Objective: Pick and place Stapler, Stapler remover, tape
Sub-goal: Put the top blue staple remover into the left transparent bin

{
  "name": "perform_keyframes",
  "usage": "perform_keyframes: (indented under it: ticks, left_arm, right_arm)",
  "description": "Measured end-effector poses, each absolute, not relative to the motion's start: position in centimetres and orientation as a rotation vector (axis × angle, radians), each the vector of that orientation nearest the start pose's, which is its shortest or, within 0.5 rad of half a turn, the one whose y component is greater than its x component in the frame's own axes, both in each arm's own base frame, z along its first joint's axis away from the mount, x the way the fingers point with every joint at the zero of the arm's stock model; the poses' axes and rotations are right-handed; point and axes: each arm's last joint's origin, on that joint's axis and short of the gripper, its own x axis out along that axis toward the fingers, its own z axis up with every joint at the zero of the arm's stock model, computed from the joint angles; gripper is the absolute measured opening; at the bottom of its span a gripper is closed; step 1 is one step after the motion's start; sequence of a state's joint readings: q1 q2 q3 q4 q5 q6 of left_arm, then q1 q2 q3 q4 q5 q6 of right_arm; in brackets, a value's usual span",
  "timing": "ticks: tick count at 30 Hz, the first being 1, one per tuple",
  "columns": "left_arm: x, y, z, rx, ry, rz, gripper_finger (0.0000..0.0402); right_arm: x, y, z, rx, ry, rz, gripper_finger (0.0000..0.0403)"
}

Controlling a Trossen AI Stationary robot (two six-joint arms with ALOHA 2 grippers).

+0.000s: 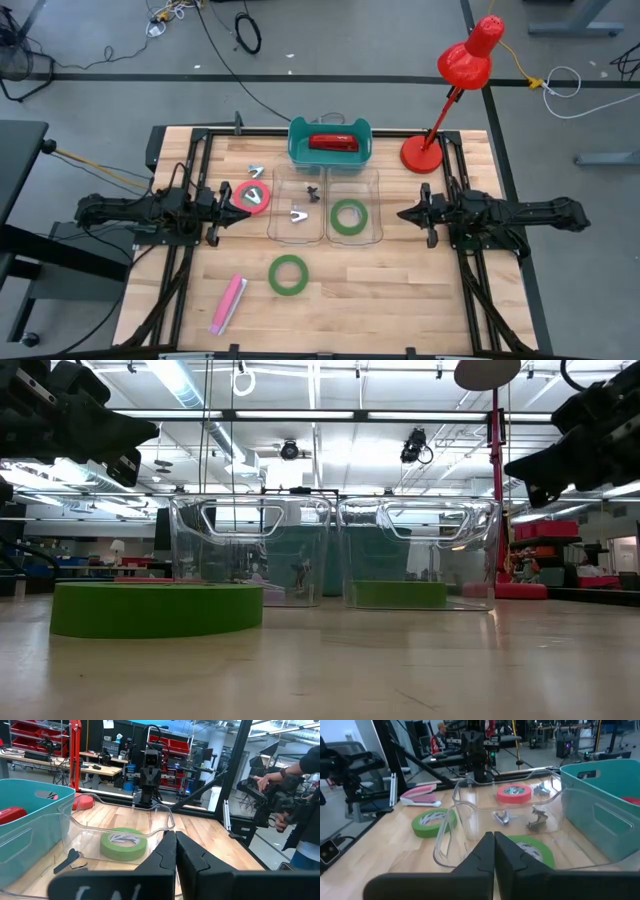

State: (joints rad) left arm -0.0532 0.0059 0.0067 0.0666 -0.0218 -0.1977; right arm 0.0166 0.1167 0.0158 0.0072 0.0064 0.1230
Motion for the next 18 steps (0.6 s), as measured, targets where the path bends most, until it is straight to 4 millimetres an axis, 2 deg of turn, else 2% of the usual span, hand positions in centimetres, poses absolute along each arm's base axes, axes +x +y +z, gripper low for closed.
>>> perform_keyframes:
  ticks: [18]
  left_arm:
    - [9.74,-0.46,17.17,-0.200,-0.064,-0.038,0.0003]
  right_arm:
    - [9.82,0.15,16.78,0.123,0.001,0.011,0.0007]
